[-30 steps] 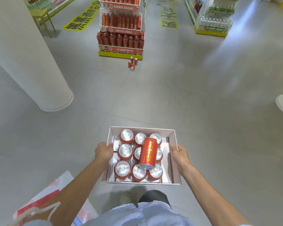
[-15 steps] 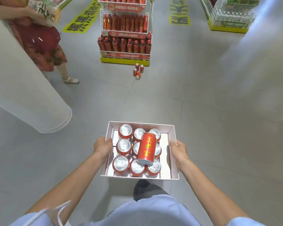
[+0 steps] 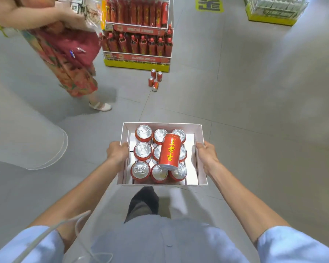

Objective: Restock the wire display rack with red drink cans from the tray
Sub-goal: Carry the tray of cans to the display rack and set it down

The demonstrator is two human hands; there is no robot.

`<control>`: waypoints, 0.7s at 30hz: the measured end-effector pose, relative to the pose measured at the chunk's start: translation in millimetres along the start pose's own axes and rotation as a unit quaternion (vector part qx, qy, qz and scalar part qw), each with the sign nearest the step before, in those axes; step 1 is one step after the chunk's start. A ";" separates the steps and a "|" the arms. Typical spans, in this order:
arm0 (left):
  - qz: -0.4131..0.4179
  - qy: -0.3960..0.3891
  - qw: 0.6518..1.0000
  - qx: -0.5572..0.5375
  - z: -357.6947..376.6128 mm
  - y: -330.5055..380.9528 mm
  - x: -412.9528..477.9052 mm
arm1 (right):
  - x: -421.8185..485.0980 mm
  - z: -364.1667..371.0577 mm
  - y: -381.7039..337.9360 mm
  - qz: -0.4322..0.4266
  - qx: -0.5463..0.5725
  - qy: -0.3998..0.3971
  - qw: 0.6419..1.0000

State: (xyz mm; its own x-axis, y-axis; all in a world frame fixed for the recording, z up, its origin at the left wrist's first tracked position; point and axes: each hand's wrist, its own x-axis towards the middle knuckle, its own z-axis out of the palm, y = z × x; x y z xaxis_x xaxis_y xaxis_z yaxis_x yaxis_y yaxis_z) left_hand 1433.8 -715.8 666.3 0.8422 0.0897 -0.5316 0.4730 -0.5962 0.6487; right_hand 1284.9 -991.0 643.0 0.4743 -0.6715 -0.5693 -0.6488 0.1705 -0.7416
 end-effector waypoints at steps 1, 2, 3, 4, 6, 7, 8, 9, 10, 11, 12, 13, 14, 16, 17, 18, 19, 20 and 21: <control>0.001 0.001 1.000 0.001 2.0 10.4 10.4 | 14.0 5.2 -4.9 -0.001 -0.001 -0.001 1.000; 0.004 -0.001 1.000 0.003 4.3 19.9 22.0 | 24.3 11.0 -12.7 0.000 0.000 0.001 1.000; 0.006 -0.003 1.000 0.005 5.6 28.1 33.5 | 31.0 16.1 -22.3 0.002 0.003 0.001 1.000; 0.011 -0.004 1.000 0.008 7.0 35.3 46.0 | 34.6 21.2 -33.9 0.007 0.007 0.003 1.000; 0.013 -0.005 1.000 0.020 6.6 51.7 68.1 | 49.6 31.4 -50.4 0.020 0.010 0.004 1.000; 0.009 -0.004 1.000 0.025 5.6 59.1 78.1 | 57.6 36.6 -57.5 0.022 0.008 0.003 1.000; 0.008 -0.004 1.000 0.030 5.0 65.6 88.5 | 64.8 41.9 -65.0 0.024 0.006 0.004 1.000; 0.005 -0.005 0.999 0.033 4.2 71.5 97.7 | 73.2 47.3 -70.6 0.023 0.006 0.003 1.000; 0.003 -0.004 0.999 0.035 3.6 76.8 106.7 | 75.6 52.6 -81.8 0.022 0.004 0.005 1.000; 0.000 -0.002 0.999 0.036 2.8 82.8 114.8 | 83.2 57.7 -89.0 0.022 0.002 0.004 1.000; -0.003 0.002 0.999 0.037 2.5 87.8 123.7 | 87.4 62.7 -99.5 0.019 -0.001 0.003 1.000; -0.007 0.005 0.999 0.035 1.7 93.5 131.7 | 94.2 67.7 -108.0 0.019 -0.001 0.001 1.000; -0.012 0.006 0.999 0.035 1.3 99.3 139.6 | 100.9 72.8 -116.9 0.019 -0.001 0.000 1.000; -0.023 0.012 0.999 0.033 -0.1 110.9 153.7 | 119.0 82.9 -130.3 0.019 -0.003 -0.012 1.000; -0.030 0.018 0.999 0.032 -1.3 116.9 159.5 | 128.9 87.6 -136.8 0.015 -0.006 -0.020 1.000; -0.034 0.024 0.999 0.029 -1.7 122.4 165.8 | 138.2 91.6 -144.0 0.008 -0.008 -0.029 1.000; -0.038 0.029 0.998 0.027 -2.2 128.6 171.8 | 147.8 95.7 -151.6 0.005 -0.006 -0.039 0.999; -0.043 0.032 0.998 0.026 -2.1 134.2 178.0 | 157.0 99.6 -159.1 0.006 -0.006 -0.048 0.999; -0.049 0.033 0.998 0.026 -2.3 140.5 183.6 | 165.3 103.1 -167.2 0.006 -0.007 -0.056 0.998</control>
State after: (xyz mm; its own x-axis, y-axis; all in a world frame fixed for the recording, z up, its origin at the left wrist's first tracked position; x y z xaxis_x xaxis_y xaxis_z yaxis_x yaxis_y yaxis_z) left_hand 1655.4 -781.2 661.1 0.8088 0.2013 -0.5526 0.5413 -0.6223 0.5655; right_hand 1533.1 -1056.2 636.4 0.5289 -0.5850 -0.6149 -0.6632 0.1672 -0.7295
